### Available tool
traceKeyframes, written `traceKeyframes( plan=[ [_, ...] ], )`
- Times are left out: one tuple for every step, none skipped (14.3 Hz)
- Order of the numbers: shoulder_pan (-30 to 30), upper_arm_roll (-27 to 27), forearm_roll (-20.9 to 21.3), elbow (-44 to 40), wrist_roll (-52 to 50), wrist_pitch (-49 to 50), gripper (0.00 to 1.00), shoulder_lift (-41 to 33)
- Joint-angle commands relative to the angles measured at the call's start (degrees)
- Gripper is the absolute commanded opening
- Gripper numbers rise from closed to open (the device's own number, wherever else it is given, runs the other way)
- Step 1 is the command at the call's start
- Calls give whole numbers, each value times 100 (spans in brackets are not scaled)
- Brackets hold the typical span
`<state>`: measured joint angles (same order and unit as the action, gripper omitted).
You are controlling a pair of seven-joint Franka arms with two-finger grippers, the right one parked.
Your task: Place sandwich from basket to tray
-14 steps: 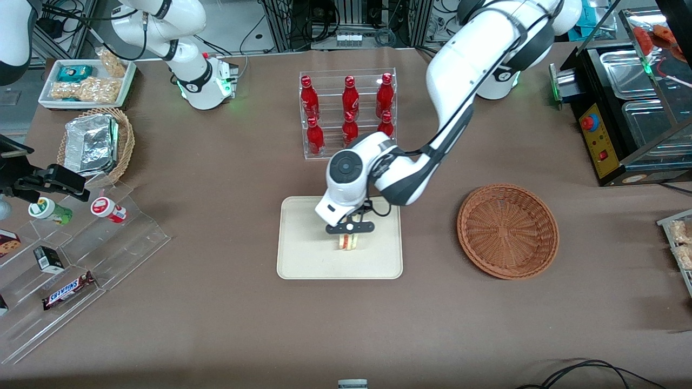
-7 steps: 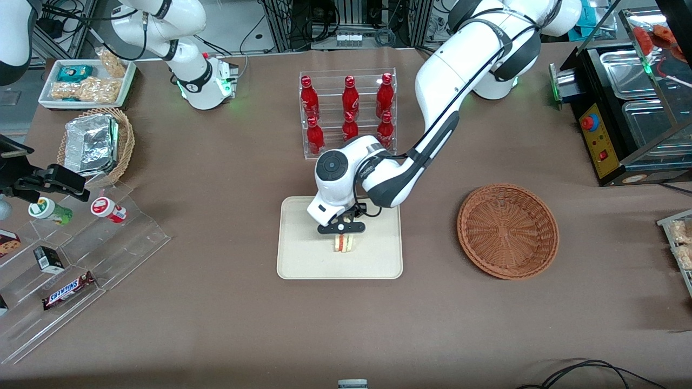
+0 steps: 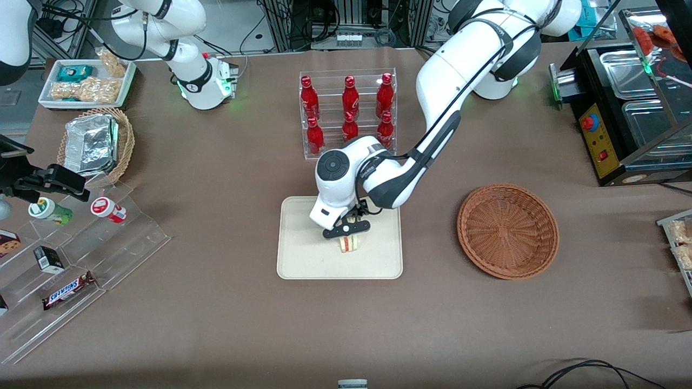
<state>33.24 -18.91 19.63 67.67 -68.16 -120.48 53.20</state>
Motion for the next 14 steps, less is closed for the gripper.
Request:
traceKeyframes(
  plan=[
    [-63, 37, 77, -96, -189, 426, 100, -387],
    [-142, 28, 59, -87, -137, 751, 100, -563],
    [-273, 19, 24, -79, -110, 1024, 100, -817],
    [-414, 11, 6, -44, -110, 1183, 100, -1090],
    [-607, -24, -55, 26, -101, 1385, 100, -1380],
    [-756, -25, -221, 62, -101, 1648, 100, -1617],
    [-845, -16, -344, 71, -23, 2059, 100, -1881],
    [-1002, -16, -371, 80, 309, 2464, 100, -2092],
    [-1282, -25, -511, 80, 747, 2911, 100, -2303],
    [-1538, -16, -773, 80, 1160, 3316, 100, -2549],
    [-1836, -7, -907, 80, 1591, 3651, 100, -2725],
    [-2117, -7, -951, 80, 1961, 4046, 100, -2901],
    [-2399, -7, -943, 71, 2295, 4467, 100, -3068],
    [-2697, 2, -943, 71, 2612, 4750, 100, -3183]
  ],
)
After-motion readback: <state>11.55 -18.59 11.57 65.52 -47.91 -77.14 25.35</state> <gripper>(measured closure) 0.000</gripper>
